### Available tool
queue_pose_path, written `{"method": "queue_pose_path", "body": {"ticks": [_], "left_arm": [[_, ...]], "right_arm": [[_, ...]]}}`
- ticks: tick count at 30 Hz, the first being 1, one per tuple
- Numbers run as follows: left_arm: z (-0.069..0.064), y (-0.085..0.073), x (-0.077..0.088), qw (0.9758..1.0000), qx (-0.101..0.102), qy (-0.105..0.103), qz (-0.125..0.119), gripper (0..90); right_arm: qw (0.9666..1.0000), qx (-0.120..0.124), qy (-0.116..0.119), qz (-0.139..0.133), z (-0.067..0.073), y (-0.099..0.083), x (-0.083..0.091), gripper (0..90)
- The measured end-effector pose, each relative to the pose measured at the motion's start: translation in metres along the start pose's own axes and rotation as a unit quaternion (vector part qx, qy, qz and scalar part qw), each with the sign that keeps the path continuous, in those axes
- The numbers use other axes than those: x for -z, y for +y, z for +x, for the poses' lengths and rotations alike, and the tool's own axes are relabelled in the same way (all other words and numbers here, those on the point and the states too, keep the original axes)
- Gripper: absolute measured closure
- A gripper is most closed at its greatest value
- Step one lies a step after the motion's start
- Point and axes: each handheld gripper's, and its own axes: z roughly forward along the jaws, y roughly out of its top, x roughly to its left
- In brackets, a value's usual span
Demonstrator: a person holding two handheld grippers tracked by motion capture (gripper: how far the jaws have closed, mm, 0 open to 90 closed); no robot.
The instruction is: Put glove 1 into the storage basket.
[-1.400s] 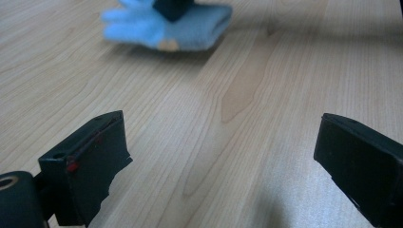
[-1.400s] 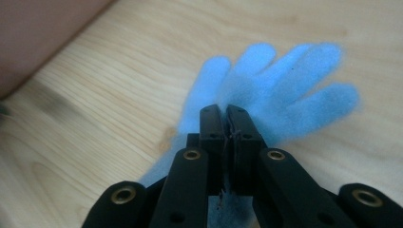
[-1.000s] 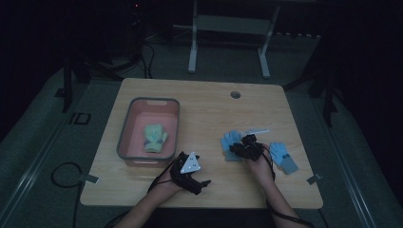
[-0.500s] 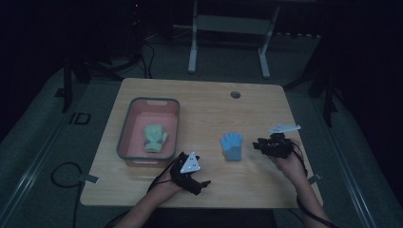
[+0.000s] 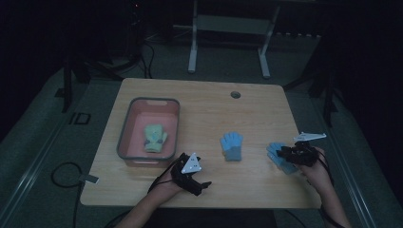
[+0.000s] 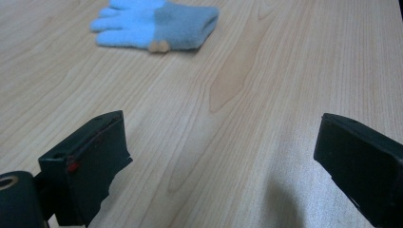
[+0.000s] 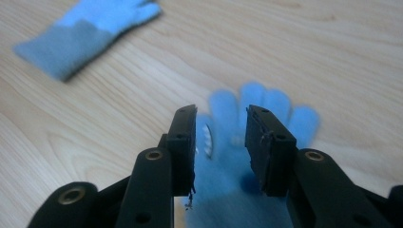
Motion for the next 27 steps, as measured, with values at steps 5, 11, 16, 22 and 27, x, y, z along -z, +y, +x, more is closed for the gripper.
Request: {"method": "queue_pose_path", "body": {"ticks": [5, 11, 16, 22, 27], "left_arm": [[0.0, 0.0, 0.001, 1.0, 0.0, 0.0, -0.007, 4.2], [-0.001, 0.0, 0.001, 1.0, -0.002, -0.001, -0.005, 4.2], [-0.001, 0.0, 0.001, 0.9999, 0.001, -0.004, -0.01, 4.2], [-0.001, 0.0, 0.001, 0.9999, 0.001, -0.004, -0.01, 4.2], [0.001, 0.001, 0.002, 0.9998, 0.001, -0.006, -0.018, 4.2]], "right_arm": [[0.9998, 0.013, 0.0, 0.018, -0.004, -0.008, -0.004, 61.3], [0.9994, 0.016, -0.013, 0.029, -0.009, -0.018, -0.015, 61.7], [0.9994, -0.002, -0.028, 0.021, -0.007, -0.021, -0.015, 75.6], [0.9983, -0.027, -0.05, 0.015, -0.002, -0.022, -0.016, 83.9], [0.9946, -0.072, -0.072, -0.021, 0.016, -0.004, -0.004, 85.2]]}}
